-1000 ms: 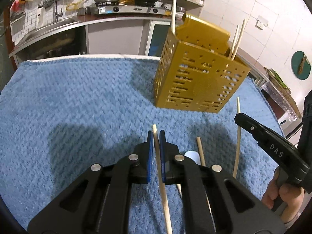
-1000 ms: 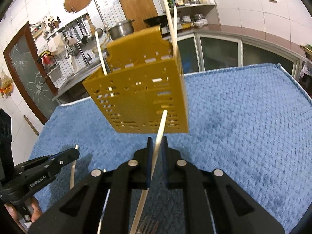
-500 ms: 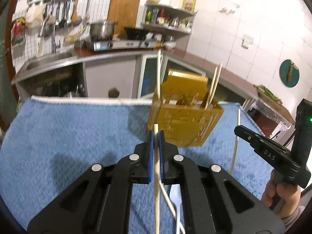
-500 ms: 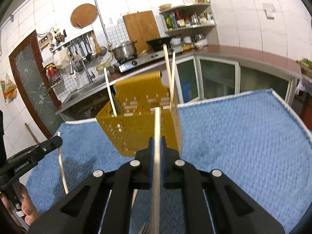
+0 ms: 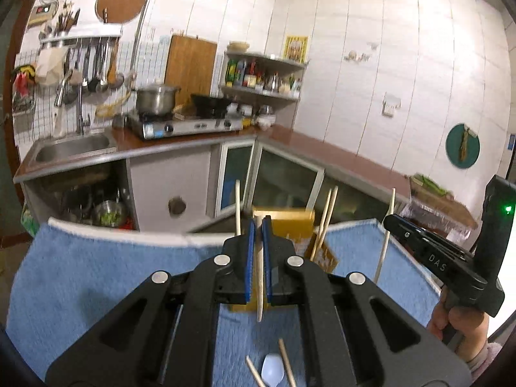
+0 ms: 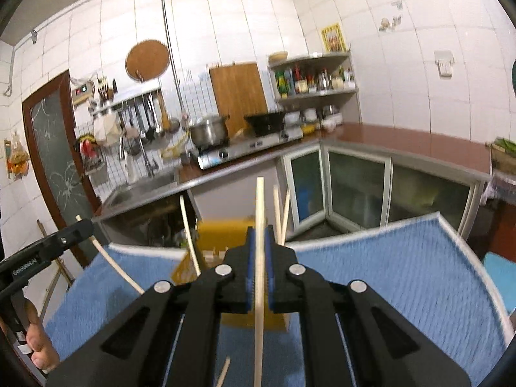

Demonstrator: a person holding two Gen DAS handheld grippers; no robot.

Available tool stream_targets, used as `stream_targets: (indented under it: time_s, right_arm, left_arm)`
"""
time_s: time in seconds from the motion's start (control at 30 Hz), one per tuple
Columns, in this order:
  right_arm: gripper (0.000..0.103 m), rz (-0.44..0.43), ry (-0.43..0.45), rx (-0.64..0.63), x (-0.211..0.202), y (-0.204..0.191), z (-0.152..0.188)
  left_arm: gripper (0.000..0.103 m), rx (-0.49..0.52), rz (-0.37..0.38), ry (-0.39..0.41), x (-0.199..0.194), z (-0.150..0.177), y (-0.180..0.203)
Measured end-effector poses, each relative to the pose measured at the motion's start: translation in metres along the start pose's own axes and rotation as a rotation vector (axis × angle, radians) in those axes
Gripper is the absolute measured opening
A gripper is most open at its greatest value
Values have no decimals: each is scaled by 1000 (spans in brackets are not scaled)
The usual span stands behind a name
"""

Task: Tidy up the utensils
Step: 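Lift both held chopsticks up over the yellow holder, then open both tools to drop the chopsticks into the yellow holder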

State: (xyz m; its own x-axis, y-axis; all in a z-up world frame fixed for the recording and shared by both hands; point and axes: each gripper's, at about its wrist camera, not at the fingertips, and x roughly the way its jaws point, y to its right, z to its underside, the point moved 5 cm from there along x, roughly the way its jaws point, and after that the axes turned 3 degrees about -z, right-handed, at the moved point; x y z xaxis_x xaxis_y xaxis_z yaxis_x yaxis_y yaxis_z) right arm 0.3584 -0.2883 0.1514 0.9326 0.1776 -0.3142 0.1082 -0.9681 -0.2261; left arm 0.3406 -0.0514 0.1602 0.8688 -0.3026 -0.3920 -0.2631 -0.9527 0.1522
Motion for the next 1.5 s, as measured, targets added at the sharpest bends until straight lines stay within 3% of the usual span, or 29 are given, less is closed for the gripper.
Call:
stream_targets:
  time_s: [0.3, 0.5, 0.73, 0.97, 1.1, 1.4, 1.47, 1.5]
  right_arm:
    - [6, 4, 129, -31, 3, -12, -76]
    - [6, 23, 195, -35, 21, -13, -98]
    - [6, 46, 227, -96, 59, -12, -68]
    - [6, 24, 121, -74, 99, 9, -18]
    - [6, 19, 70, -81, 112, 13, 3]
    - [7, 7, -27, -83, 120, 9, 33]
    - [25, 0, -38, -77, 114, 9, 35]
    - [49, -4, -38, -70, 110, 8, 34]
  left_arm:
    - [4, 20, 16, 129, -23, -89, 25]
    - [4, 81, -6, 163, -15, -115, 42]
    - [4, 60, -13, 60, 53, -76, 26]
    - [4, 62, -34, -63, 116, -15, 11]
    - [4, 48, -54, -86, 133, 12, -2]
    - [7, -24, -88, -118, 134, 28, -21]
    - [21, -46, -91, -122, 128, 26, -26]
    - [27, -60, -92, -118, 122, 25, -30]
